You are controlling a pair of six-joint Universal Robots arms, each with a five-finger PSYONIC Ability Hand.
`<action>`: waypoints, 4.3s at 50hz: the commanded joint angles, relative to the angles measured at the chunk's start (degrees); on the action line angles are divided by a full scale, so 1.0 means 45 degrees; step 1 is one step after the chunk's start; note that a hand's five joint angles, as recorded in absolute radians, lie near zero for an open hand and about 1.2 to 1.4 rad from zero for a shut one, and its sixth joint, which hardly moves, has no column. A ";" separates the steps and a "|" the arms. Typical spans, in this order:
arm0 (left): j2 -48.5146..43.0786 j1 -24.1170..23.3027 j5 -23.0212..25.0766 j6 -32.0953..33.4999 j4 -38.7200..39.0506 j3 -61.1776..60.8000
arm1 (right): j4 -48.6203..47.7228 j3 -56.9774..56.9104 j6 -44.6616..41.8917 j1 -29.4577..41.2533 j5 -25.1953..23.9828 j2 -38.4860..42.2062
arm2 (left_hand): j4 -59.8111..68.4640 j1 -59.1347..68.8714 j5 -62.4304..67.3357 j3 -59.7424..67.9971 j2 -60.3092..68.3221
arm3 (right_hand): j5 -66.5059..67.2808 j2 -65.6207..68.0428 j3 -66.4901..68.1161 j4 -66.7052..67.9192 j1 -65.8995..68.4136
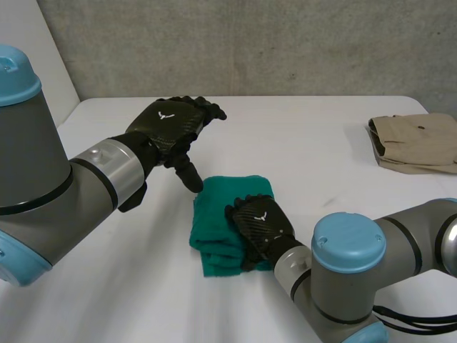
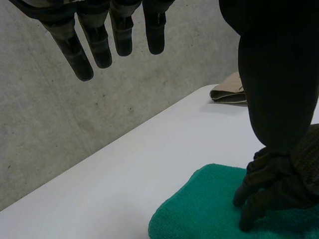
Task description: Fold the laundry.
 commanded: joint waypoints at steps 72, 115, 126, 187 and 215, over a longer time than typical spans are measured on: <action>0.0021 -0.0004 0.0036 -0.0840 0.0051 -0.0065 | 0.0253 -0.2428 -0.1784 -0.0030 -0.0022 0.1658 | 0.0228 -0.0173 0.0317 0.0125 0.0234 | 0.8096 0.8135 0.8016 0.8049 0.8718; 0.0138 0.0133 0.0036 -0.0840 0.0090 -0.0163 | 0.3301 -1.1115 -0.7606 -0.8467 -0.6565 0.3434 | 0.0228 -0.0173 0.0317 0.0125 0.0234 | 1.2912 1.2951 1.2832 1.2864 1.3534; 0.0138 0.0133 -0.0003 -0.0840 0.0227 -0.0240 | 0.0605 -1.7542 -0.2490 -1.0087 -0.6253 0.5991 | 0.0265 -0.0135 0.0355 0.0163 0.0272 | 1.2912 1.2951 1.2832 1.2864 1.3534; -0.0077 -0.0063 -0.0022 -0.1113 0.0520 -0.0553 | 0.0800 -1.2996 -0.4635 -1.3310 -1.1467 0.7400 | 0.0303 -0.0098 0.0392 0.0200 0.0309 | 1.2912 1.2951 1.2832 1.2864 1.3534; 0.0879 0.0054 -0.0022 -0.1328 0.0520 -0.0456 | 0.4411 -1.0576 -0.5417 -0.9373 -0.3797 -0.0408 | 0.0303 -0.0098 0.0392 0.0200 0.0309 | -0.2644 -0.2605 -0.2724 -0.2691 -0.2022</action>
